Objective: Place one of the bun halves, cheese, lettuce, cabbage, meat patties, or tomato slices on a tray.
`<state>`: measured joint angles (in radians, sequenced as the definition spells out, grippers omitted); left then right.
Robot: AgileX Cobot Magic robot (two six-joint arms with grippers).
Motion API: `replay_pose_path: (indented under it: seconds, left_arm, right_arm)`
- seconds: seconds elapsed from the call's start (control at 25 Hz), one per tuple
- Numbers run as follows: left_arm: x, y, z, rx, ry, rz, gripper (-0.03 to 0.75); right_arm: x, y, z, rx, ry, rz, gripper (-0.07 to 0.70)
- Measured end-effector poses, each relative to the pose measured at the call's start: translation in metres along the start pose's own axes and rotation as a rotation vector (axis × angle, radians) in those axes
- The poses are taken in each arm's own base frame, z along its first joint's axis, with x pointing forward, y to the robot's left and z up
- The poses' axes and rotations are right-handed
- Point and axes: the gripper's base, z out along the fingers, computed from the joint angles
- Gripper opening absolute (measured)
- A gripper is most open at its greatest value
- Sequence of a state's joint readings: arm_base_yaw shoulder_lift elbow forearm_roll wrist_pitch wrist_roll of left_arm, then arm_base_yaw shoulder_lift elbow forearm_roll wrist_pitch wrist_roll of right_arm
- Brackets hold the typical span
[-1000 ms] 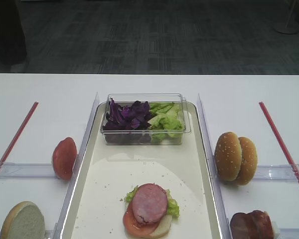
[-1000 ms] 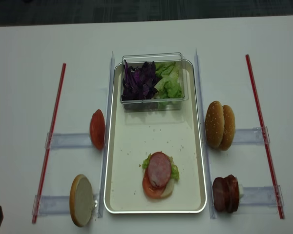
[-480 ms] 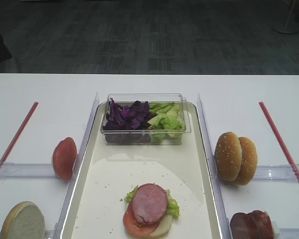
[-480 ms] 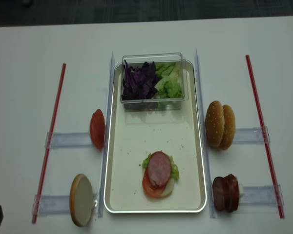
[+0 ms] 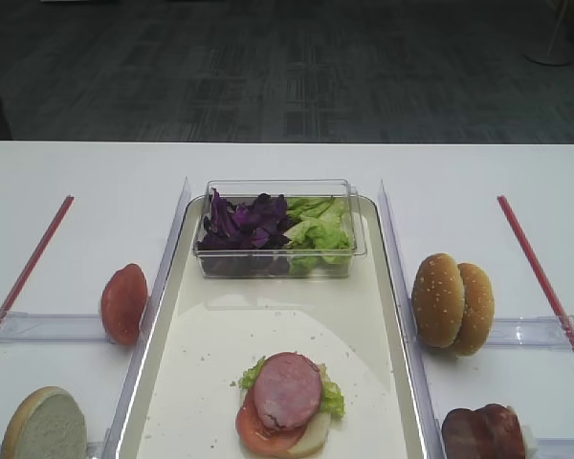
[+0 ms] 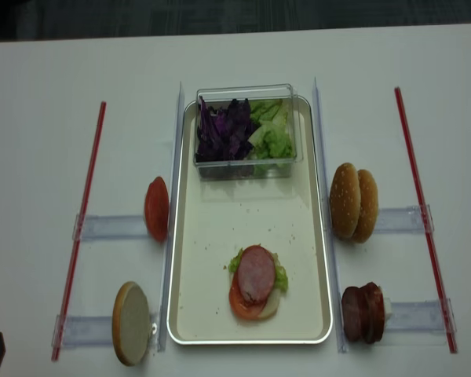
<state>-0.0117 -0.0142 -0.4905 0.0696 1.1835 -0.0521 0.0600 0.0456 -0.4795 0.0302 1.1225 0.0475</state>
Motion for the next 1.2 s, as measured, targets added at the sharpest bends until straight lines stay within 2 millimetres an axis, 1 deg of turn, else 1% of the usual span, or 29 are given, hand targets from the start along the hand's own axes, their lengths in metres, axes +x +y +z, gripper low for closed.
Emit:
replay_pose_path:
  seconds: [0.28,1.2]
  left_arm:
    - [0.0,0.0,0.0,0.0,0.0,0.0,0.366]
    - [0.0,0.0,0.0,0.0,0.0,0.0,0.366]
  right_arm:
    - [0.005,0.0003,-0.0067,-0.008,-0.055,-0.01,0.446]
    - [0.0056,0.0021,-0.0072,-0.037,-0.056,-0.034,0.446]
